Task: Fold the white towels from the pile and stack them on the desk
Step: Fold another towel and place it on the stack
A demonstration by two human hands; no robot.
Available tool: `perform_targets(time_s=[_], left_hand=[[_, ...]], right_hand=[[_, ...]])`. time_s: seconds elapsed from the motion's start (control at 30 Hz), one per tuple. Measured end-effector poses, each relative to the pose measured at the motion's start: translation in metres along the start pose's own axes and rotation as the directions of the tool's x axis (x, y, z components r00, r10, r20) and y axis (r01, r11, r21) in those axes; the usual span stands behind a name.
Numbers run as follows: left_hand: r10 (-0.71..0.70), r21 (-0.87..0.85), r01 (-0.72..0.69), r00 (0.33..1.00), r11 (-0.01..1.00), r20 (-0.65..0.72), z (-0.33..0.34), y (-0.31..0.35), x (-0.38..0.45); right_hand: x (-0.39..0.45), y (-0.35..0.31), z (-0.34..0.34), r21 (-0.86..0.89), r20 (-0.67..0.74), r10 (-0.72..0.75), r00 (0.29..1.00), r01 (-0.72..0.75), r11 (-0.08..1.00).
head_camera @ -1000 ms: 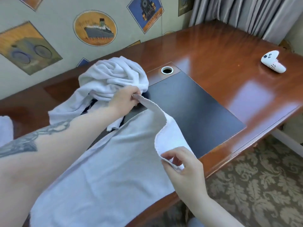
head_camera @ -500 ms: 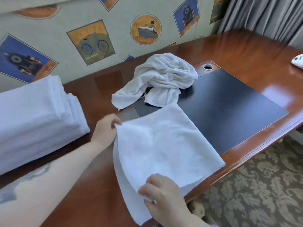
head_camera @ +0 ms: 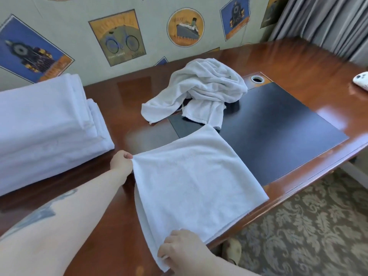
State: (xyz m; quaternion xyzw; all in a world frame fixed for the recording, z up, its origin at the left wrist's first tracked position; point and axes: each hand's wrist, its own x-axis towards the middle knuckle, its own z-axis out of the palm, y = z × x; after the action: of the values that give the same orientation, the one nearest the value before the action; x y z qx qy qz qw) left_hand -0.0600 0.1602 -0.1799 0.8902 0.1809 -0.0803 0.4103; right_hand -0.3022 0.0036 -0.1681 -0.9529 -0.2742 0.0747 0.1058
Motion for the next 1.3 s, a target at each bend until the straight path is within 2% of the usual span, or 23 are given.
perform_targets(time_s=[0.03, 0.07, 0.1, 0.13, 0.17, 0.2, 0.27, 0.3, 0.37, 0.4, 0.43, 0.53, 0.57, 0.67, 0.73, 0.77, 0.83, 0.87, 0.93, 1.03, 1.1, 1.2, 1.3], left_hand=[[-0.027, -0.018, 0.027, 1.0, 0.999, -0.004, 0.0, 0.003, 0.0], [-0.057, -0.062, 0.056, 0.998, 0.997, -0.015, 0.0, 0.006, -0.002], [-0.076, -0.115, 0.071, 0.996, 0.991, -0.045, 0.002, 0.011, -0.007], [-0.063, -0.147, 0.047, 0.992, 0.988, -0.112, 0.002, 0.015, -0.015], [0.002, -0.125, -0.027, 0.981, 0.992, -0.193, 0.004, 0.022, -0.028], [0.115, -0.071, -0.135, 0.965, 0.988, -0.238, 0.008, 0.027, -0.045], [0.322, -0.013, -0.329, 0.932, 0.944, -0.164, 0.032, 0.03, -0.091], [0.353, 0.01, -0.353, 0.934, 0.936, -0.06, 0.051, 0.028, -0.121], [0.268, 0.176, -0.291, 0.952, 0.94, 0.145, 0.096, 0.017, -0.18], [0.177, 0.308, -0.238, 0.961, 0.921, 0.213, 0.117, 0.009, -0.203], [0.122, 0.426, -0.21, 0.967, 0.88, 0.224, 0.133, 0.0, -0.216], [0.215, 0.593, -0.293, 0.956, 0.75, 0.2, 0.133, -0.021, -0.2], [0.27, 0.625, -0.359, 0.933, 0.693, 0.236, 0.119, -0.026, -0.185], [0.347, 0.691, -0.494, 0.868, 0.528, 0.355, 0.061, -0.031, -0.143], [0.417, 0.784, -0.472, 0.858, 0.405, 0.301, 0.027, -0.029, -0.131], [0.398, 0.791, -0.392, 0.894, 0.469, 0.207, 0.021, -0.024, -0.139], [0.296, 0.617, -0.163, 0.948, 0.77, -0.12, 0.029, -0.014, -0.169], [0.204, 0.482, -0.036, 0.931, 0.875, -0.303, 0.041, -0.011, -0.187], [-0.077, 0.208, 0.209, 0.857, 0.955, -0.51, 0.071, -0.007, -0.229], [-0.341, 0.028, 0.431, 0.75, 0.902, -0.566, 0.102, -0.012, -0.271], [-0.438, -0.053, 0.503, 0.689, 0.862, -0.577, 0.106, -0.019, -0.282], [-0.518, -0.179, 0.522, 0.63, 0.834, -0.579, 0.096, -0.022, -0.284], [-0.612, -0.373, 0.486, 0.596, 0.79, -0.52, 0.089, -0.023, -0.287]], right_hand=[[0.0, 0.002, -0.004, 0.115, 0.036, -0.022, 0.999, 0.018, 0.993], [0.001, 0.006, -0.008, 0.305, 0.093, -0.038, 0.995, 0.008, 0.952], [-0.001, 0.012, -0.012, 0.469, 0.154, 0.001, 0.988, -0.074, 0.88], [-0.002, 0.022, -0.016, 0.554, 0.136, 0.093, 0.986, -0.153, 0.818], [-0.004, 0.037, -0.019, 0.582, 0.056, 0.237, 0.97, -0.224, 0.781], [-0.006, 0.056, -0.021, 0.572, -0.065, 0.383, 0.922, -0.28, 0.771], [-0.016, 0.104, -0.029, 0.455, -0.201, 0.57, 0.796, -0.44, 0.774], [-0.022, 0.13, -0.032, 0.338, -0.187, 0.607, 0.772, -0.53, 0.778], [-0.035, 0.18, -0.033, 0.051, -0.066, 0.605, 0.794, -0.603, 0.796], [-0.041, 0.195, -0.032, -0.017, 0.001, 0.595, 0.804, -0.595, 0.804], [-0.046, 0.205, -0.028, -0.033, 0.023, 0.574, 0.818, -0.574, 0.818], [-0.058, 0.191, -0.025, -0.08, 0.028, 0.544, 0.839, -0.541, 0.837], [-0.06, 0.177, -0.028, -0.068, 0.027, 0.512, 0.859, -0.509, 0.858], [-0.067, 0.156, -0.038, 0.076, 0.031, 0.206, 0.978, -0.207, 0.975], [-0.061, 0.172, -0.049, 0.249, 0.07, 0.138, 0.988, -0.151, 0.957], [-0.055, 0.19, -0.053, 0.287, 0.021, 0.146, 0.989, -0.146, 0.947], [-0.041, 0.229, -0.063, 0.326, -0.097, 0.273, 0.957, -0.229, 0.917], [-0.033, 0.246, -0.066, 0.364, -0.093, 0.355, 0.93, -0.3, 0.882], [-0.02, 0.265, -0.069, 0.442, 0.039, 0.415, 0.909, -0.388, 0.809], [-0.017, 0.264, -0.059, 0.536, 0.216, 0.377, 0.901, -0.432, 0.725], [-0.023, 0.259, -0.051, 0.575, 0.235, 0.336, 0.912, -0.409, 0.708], [-0.031, 0.256, -0.048, 0.631, 0.229, 0.303, 0.925, -0.378, 0.677], [-0.037, 0.259, -0.054, 0.767, 0.241, 0.315, 0.918, -0.379, 0.518]])
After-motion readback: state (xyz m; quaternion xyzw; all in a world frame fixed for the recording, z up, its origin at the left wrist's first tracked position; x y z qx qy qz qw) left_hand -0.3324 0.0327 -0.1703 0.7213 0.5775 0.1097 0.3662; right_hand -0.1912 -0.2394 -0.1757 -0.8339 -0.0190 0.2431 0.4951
